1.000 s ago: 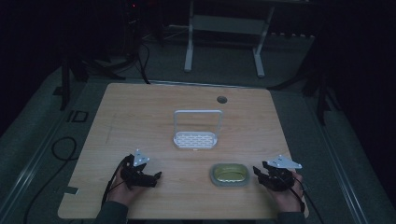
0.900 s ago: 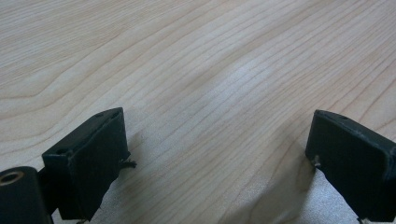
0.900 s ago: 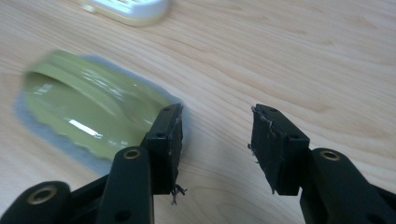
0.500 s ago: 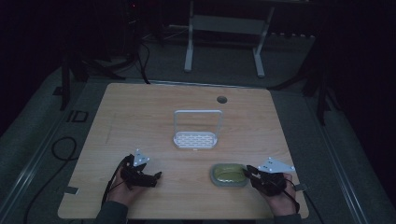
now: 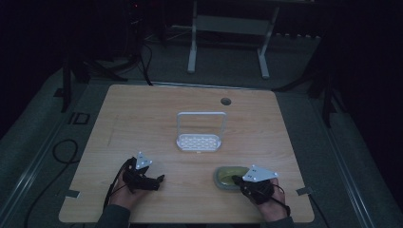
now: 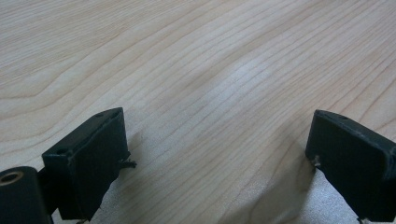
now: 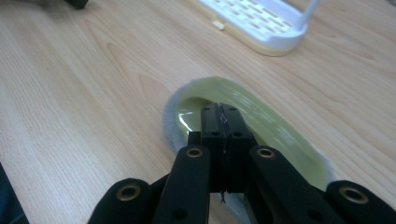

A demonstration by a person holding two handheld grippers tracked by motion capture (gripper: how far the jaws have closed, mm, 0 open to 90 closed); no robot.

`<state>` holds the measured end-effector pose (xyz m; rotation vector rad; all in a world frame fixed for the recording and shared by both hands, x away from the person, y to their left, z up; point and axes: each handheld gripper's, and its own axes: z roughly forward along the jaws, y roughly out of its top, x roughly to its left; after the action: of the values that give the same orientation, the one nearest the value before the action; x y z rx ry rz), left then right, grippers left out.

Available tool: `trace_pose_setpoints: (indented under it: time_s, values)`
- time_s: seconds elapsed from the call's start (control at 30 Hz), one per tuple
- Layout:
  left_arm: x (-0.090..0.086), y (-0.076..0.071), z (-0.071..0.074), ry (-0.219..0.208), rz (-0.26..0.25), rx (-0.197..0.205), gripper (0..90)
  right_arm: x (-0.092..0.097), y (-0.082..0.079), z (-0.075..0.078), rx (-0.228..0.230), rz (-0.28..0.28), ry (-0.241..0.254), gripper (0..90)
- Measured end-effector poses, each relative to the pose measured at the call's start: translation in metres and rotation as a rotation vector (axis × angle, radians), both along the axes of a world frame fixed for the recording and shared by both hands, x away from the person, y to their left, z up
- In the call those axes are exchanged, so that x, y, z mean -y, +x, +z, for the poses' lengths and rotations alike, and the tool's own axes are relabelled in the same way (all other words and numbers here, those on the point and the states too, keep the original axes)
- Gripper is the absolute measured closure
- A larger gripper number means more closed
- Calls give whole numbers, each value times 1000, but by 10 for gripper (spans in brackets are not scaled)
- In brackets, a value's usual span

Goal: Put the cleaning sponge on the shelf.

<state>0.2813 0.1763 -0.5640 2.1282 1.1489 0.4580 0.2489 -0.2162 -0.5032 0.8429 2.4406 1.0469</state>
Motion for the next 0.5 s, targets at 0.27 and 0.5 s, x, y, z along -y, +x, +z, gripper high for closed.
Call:
trace_pose_setpoints:
  time_s: [0.27,0.5]
  values:
    - [0,0,0,0,0,0,57,-19,4,-8,-5,20,-31,897]
    - [0,0,0,0,0,0,57,-23,11,-11,-3,-18,-48,899]
